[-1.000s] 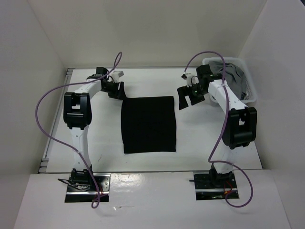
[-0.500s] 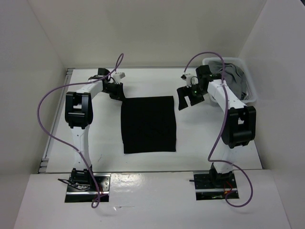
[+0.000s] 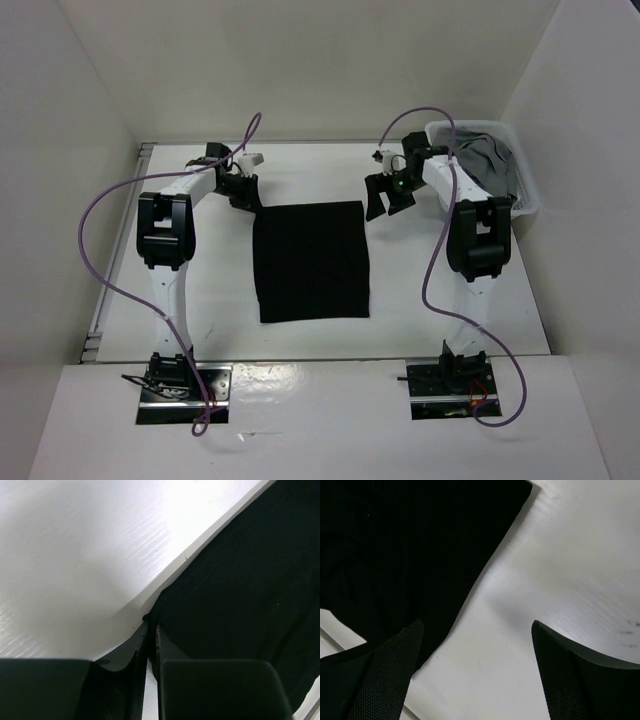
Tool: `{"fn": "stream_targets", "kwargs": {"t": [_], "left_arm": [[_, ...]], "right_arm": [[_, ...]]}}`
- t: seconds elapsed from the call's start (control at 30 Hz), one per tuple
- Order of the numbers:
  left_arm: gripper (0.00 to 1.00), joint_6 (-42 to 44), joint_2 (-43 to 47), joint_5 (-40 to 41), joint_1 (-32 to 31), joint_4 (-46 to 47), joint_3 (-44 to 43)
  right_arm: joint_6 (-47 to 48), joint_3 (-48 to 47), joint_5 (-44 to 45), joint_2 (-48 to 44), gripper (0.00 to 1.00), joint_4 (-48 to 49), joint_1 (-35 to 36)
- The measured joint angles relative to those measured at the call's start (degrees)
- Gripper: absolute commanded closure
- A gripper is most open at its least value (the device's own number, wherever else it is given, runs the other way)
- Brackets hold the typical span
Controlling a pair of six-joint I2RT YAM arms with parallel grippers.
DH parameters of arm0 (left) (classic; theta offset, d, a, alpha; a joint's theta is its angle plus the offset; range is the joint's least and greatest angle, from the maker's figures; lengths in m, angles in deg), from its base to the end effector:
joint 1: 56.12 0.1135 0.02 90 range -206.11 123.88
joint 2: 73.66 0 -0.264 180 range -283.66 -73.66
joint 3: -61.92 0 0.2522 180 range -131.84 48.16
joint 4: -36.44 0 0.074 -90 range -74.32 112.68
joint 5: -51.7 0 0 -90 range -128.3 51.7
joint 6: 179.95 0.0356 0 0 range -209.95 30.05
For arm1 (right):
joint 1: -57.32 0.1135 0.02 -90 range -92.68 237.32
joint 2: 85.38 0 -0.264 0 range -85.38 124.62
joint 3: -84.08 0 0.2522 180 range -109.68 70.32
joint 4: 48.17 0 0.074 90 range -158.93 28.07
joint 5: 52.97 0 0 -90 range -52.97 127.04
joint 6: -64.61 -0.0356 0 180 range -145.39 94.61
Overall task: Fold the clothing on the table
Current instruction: Flatten the skirt out, then fold the skirt
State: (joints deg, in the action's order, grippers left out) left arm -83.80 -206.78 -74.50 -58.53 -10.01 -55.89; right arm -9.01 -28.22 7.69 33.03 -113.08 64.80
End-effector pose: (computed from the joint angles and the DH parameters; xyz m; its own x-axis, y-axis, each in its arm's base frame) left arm 0.4910 -0.0417 0.1491 -0.8416 0.1219 -0.5262 0.4056 0.7860 -0.4666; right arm 0.4246 0.0733 0.2195 -0.8230 -0.3560 -0.4427 -0.5249 0.7746 0.3528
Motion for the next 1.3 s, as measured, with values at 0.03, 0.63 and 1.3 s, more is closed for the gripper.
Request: {"fn": "stream_targets", "kwargs": {"t": [0.03, 0.63, 1.3], "left_arm": [[0.87, 0.1, 0.0, 0.1, 0.0, -0.1, -0.1], [0.87, 3.1, 0.0, 3.3, -1.7, -2.8, -2.2], [0.87, 4.3, -3.1, 4.5, -3.7, -5.1, -7.6]], "right_arm": [[0.0, -1.0, -0.4, 1.3, 0.10, 0.1, -0.2], [0.2, -21.6, -9.1, 21.5, 0.18, -1.1, -2.0], [1.6, -32.3, -12.5, 28.3, 0.36, -5.7, -2.0]]}}
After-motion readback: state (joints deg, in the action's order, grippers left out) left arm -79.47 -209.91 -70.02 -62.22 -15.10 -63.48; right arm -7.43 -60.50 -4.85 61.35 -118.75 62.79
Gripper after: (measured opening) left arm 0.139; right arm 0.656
